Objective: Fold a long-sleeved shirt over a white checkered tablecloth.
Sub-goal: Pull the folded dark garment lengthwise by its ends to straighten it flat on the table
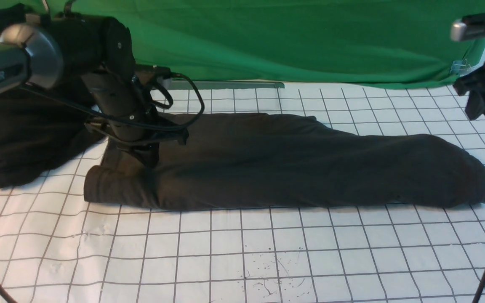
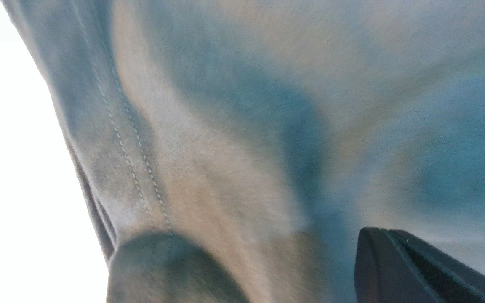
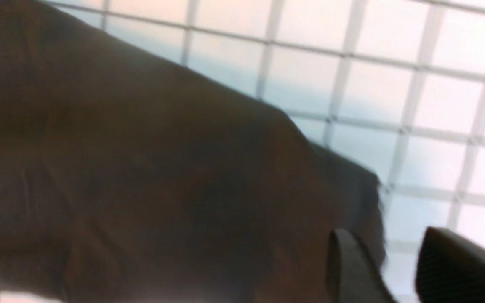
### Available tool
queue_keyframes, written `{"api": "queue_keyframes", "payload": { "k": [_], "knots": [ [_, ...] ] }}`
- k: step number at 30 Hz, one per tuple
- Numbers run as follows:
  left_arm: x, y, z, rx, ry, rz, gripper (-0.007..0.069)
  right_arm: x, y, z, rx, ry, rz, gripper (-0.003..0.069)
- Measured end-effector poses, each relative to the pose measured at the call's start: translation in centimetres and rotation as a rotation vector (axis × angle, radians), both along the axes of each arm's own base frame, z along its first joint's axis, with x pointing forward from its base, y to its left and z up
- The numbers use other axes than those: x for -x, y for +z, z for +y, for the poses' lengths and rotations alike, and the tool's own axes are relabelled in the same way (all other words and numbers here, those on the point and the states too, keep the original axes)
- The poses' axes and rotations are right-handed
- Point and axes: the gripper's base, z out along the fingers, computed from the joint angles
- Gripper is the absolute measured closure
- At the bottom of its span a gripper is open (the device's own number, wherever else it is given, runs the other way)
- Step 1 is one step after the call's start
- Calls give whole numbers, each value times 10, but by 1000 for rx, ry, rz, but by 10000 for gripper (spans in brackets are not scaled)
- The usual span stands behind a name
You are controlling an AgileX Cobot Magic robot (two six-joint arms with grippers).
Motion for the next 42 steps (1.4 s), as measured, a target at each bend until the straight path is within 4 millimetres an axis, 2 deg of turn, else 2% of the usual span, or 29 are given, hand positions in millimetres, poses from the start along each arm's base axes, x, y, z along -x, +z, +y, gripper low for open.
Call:
{"api": "queue_keyframes", "payload": {
  "k": [3,5,8,10,13,15,17,21,24,29,31,32,34,35,36,37,39,40,42],
  "knots": [
    [-1,-4,-1,14,5,9,627,14,-13,-15,-8,-53,69,440],
    [-3,-16,-3,17,9,42,627,27,-40,-28,-22,-98,170,342],
    [-5,-31,-4,9,10,75,627,35,-68,-32,-30,-113,229,232],
    [-6,-39,-4,5,10,91,627,35,-81,-32,-38,-117,230,198],
    [-8,-49,-4,0,11,109,627,32,-99,-29,-77,-122,229,189],
    [-9,-52,-4,0,11,114,627,30,-107,-28,-90,-111,238,220],
    [-9,-52,-5,-1,11,117,627,29,-114,-28,-90,-95,252,285],
    [-9,-53,-5,-1,12,120,627,28,-122,-29,-71,-54,273,573],
    [-9,-53,-5,-1,11,122,627,26,-113,-34,-16,-35,283,620],
    [-9,-53,-5,1,12,123,627,25,-104,-37,21,-21,312,616],
    [-9,-54,-5,4,14,125,627,25,-104,-37,23,-21,317,601],
    [-9,-53,-5,7,15,128,627,26,-104,-38,28,-20,320,566],
    [-9,-53,-6,13,18,134,627,27,-103,-39,43,-21,332,470],
    [-8,-53,-6,14,19,135,627,27,-103,-39,45,-22,338,449],
    [-8,-51,-6,17,20,133,627,28,-102,-40,54,-33,347,359],
    [-8,-50,-6,20,21,133,627,28,-101,-41,57,-35,346,338],
    [-5,-43,-5,25,18,131,627,28,-89,-41,69,-56,316,236],
    [-5,-41,-5,25,18,126,627,28,-89,-41,68,-56,316,236],
    [-2,-25,-5,35,17,94,627,31,-69,-41,71,-94,264,204]
  ]
}}
